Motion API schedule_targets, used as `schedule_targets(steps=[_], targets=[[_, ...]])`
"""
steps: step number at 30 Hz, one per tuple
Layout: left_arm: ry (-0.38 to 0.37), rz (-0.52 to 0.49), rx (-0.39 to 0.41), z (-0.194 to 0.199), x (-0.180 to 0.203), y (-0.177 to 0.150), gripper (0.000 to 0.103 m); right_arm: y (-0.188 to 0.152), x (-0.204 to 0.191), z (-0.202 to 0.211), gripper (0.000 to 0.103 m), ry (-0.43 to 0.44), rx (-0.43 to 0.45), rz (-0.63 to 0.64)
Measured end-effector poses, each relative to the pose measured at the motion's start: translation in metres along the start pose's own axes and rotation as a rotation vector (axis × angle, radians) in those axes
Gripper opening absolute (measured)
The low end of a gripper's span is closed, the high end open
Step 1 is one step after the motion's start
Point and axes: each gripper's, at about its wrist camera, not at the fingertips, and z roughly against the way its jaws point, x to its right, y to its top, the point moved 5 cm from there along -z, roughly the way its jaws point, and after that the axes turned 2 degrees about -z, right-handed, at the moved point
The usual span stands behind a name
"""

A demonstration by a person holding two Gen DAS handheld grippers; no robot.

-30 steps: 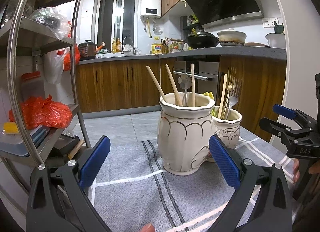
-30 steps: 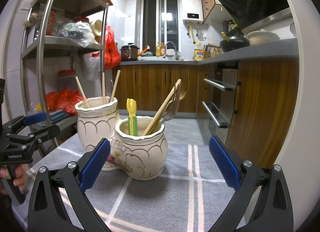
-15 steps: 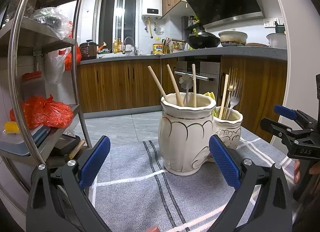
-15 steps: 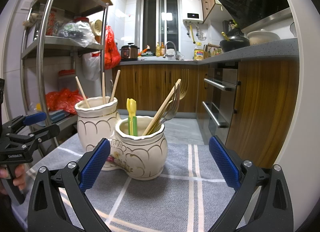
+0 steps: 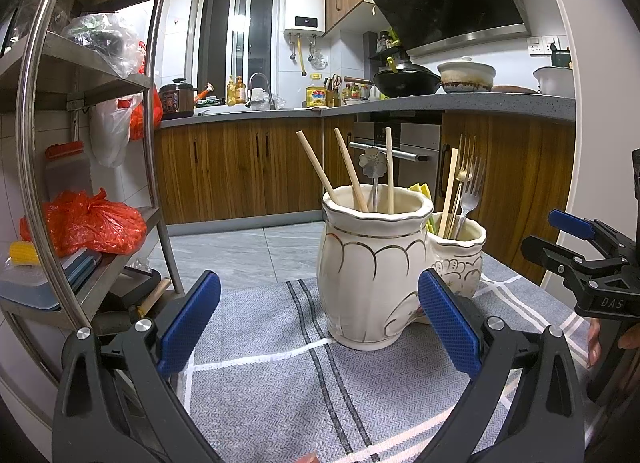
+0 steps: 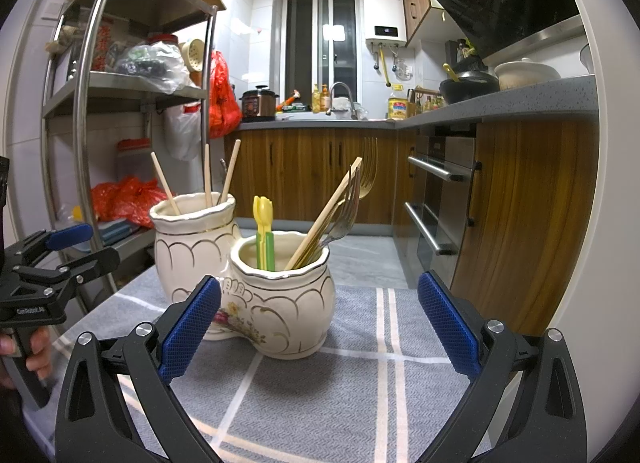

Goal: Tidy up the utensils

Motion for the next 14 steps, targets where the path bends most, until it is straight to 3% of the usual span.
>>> schedule_targets(steps=[14], targets=[[0.016, 0.000, -0.017, -0.0050, 0.0004, -0.0009, 0.098, 0.0002, 0.0033, -0.0005, 0.098, -0.011, 0.006, -0.005]])
